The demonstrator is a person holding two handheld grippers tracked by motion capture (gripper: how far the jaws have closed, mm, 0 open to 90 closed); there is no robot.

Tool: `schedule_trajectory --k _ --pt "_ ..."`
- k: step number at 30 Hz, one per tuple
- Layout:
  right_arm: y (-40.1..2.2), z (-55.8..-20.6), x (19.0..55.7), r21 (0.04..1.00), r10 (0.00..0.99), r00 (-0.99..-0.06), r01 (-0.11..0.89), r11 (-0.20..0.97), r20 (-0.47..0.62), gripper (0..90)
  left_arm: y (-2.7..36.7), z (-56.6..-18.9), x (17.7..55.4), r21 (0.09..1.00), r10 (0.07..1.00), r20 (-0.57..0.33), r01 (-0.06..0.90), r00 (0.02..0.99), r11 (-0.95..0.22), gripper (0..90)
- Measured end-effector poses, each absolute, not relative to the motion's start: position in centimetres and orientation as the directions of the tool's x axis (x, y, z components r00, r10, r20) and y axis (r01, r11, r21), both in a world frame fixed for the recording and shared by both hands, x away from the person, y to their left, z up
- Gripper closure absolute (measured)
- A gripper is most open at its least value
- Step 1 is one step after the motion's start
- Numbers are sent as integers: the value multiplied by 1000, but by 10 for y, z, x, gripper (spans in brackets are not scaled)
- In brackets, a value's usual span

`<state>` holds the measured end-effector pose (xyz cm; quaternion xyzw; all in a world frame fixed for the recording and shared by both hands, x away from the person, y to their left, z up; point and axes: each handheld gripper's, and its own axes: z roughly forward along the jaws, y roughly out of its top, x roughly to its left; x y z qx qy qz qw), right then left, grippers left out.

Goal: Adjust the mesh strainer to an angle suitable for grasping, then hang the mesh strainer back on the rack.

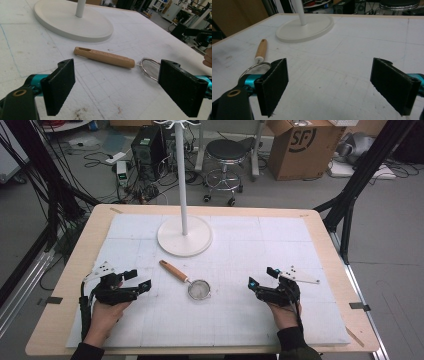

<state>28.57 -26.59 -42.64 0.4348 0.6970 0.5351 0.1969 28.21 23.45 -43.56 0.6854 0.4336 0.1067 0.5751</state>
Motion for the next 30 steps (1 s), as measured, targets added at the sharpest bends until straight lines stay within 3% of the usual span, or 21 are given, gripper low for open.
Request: schedule_trajectory --k 30 --pt "-188 -397 305 913 718 -656 401 70 233 148 239 -439 275 885 723 -345 465 598 38 147"
